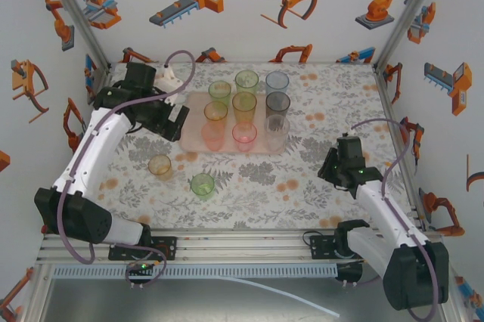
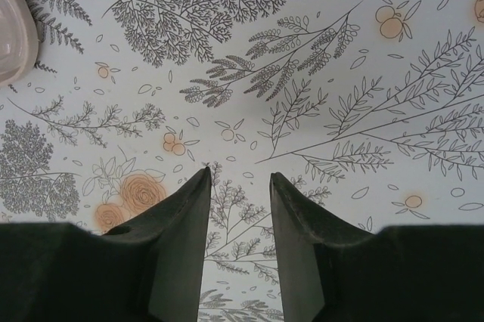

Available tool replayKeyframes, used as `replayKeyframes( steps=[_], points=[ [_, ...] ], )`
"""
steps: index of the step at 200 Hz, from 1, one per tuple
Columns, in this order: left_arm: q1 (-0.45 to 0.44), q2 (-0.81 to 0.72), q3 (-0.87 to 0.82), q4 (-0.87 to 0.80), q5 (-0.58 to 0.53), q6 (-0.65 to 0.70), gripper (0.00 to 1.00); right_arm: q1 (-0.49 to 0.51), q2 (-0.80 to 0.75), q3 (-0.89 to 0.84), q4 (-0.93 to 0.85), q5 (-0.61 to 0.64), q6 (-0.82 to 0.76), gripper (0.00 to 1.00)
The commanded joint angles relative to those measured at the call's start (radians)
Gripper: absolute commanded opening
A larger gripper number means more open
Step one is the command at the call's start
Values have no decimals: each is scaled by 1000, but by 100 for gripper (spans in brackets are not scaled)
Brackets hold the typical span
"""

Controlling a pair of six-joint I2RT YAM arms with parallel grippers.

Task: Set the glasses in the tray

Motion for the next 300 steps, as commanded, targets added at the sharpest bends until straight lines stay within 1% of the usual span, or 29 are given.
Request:
replayKeyframes(
  steps=[1, 28, 69, 88, 105, 115, 119, 124, 128, 131, 146, 163, 189, 200, 222, 246, 267, 281, 300],
  points=[
    [59, -53, -37, 34, 71, -72, 89, -8, -15, 82, -45, 41, -40, 40],
    [115, -98, -95, 63, 112, -106, 89, -8, -7, 132, -75, 63, -73, 43],
    [138, -150, -160, 94, 104, -110, 91, -8, -1, 187, -101, 96, -115, 52],
    [144, -170, -178, 108, 127, -117, 93, -8, -17, 213, -107, 121, -110, 55],
    [149, -189, -205, 135, 112, -135, 97, -8, -63, 243, -110, 172, -74, 58],
    [154, -195, -217, 147, 102, -146, 100, -8, -97, 245, -73, 175, -51, 64],
    [157, -197, -220, 150, 100, -149, 99, -8, -104, 246, -59, 179, -45, 77],
    [162, -196, -222, 151, 97, -153, 98, -8, -110, 249, -44, 182, -40, 91],
    [162, -197, -223, 154, 94, -157, 98, -8, -111, 255, -40, 184, -41, 97],
    [164, -198, -224, 153, 91, -159, 98, -7, -110, 262, -41, 187, -45, 99],
    [172, -204, -227, 155, 81, -168, 97, -8, -82, 317, -86, 174, -74, 99],
    [176, -223, -237, 155, 74, -167, 97, -8, -45, 367, -153, 186, -68, 99],
    [180, -248, -262, 173, 48, -172, 97, -8, -50, 346, -148, 184, -47, 99],
    [182, -256, -286, 201, 35, -183, 97, -8, -54, 322, -117, 143, -39, 99],
    [183, -258, -334, 228, 26, -169, 97, -8, -48, 283, -70, 17, -27, 99],
    [185, -253, -369, 228, 21, -121, 97, -8, -81, 233, -52, -29, -16, 99],
    [194, -230, -356, 184, 2, -78, 97, -8, -118, 197, -42, -90, 4, 99],
    [223, -222, -354, 165, 49, -73, 97, -8, -131, 189, -40, -147, -4, 99],
    [255, -232, -362, 151, 117, -79, 97, -7, -134, 189, -40, -177, -9, 99]
  ],
)
